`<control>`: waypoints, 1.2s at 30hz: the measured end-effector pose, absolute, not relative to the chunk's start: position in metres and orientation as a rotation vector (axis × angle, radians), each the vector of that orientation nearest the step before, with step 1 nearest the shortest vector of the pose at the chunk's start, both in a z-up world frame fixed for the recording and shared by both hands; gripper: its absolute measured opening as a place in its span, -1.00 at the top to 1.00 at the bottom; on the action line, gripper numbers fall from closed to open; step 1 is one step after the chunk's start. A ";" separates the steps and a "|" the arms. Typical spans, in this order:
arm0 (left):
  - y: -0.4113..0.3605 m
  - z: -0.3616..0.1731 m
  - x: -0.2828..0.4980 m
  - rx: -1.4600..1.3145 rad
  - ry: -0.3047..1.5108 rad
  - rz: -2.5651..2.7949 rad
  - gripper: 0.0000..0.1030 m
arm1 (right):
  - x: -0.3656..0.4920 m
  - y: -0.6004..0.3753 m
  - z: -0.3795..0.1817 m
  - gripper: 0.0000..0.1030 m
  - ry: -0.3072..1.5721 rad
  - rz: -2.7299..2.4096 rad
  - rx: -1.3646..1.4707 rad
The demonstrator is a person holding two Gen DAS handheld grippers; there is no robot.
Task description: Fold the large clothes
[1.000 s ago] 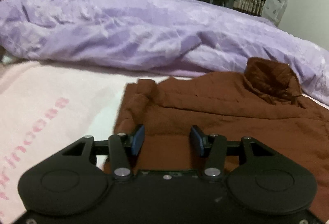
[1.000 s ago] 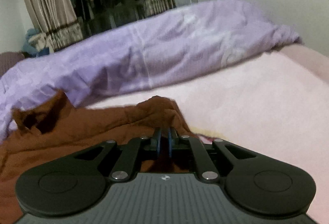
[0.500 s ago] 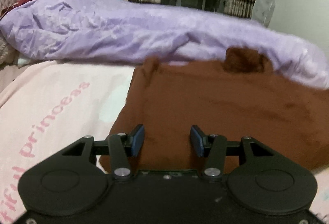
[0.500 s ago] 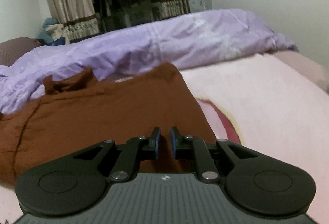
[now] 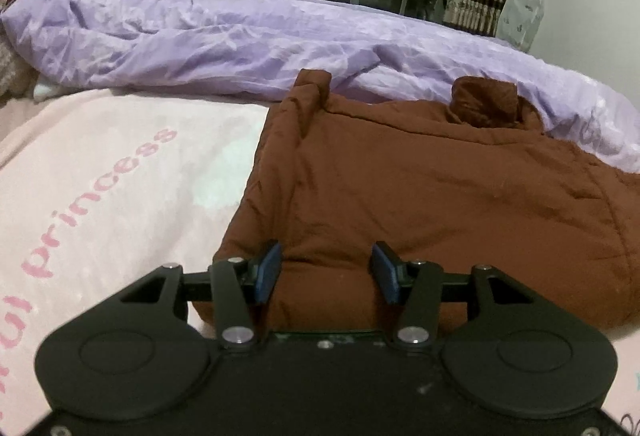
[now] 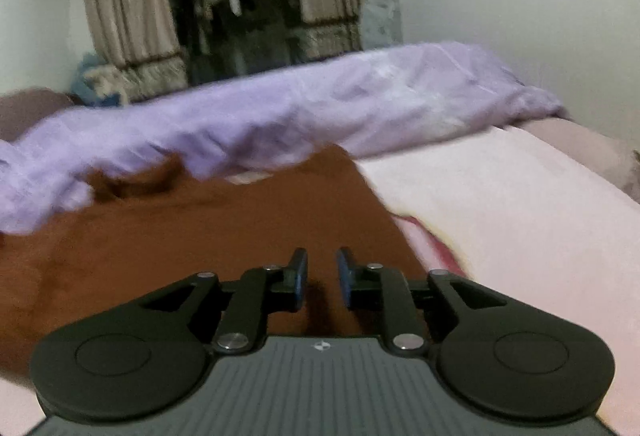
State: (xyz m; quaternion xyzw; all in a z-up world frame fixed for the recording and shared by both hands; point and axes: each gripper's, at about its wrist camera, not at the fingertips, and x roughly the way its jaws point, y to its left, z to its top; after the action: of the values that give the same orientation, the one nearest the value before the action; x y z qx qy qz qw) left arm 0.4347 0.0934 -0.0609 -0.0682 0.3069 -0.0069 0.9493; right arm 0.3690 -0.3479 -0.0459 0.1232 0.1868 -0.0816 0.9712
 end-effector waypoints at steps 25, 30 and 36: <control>0.063 -0.036 0.427 -0.099 0.557 0.000 -0.02 | 0.411 -0.168 -0.071 0.23 0.473 0.069 0.122; 0.028 -0.033 0.432 -0.089 0.538 -0.070 -0.02 | 0.411 -0.171 -0.070 0.22 0.476 0.074 0.138; 0.005 -0.067 0.447 -0.018 0.610 -0.061 -0.07 | 0.411 -0.171 -0.071 0.22 0.476 0.073 0.138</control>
State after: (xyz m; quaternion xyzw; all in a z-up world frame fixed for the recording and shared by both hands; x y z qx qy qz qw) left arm 0.4471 0.0048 -0.0670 -0.0091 0.3003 -0.0301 0.9533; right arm 0.4113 -0.1709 -0.0707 0.0682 0.2354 0.0364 0.9688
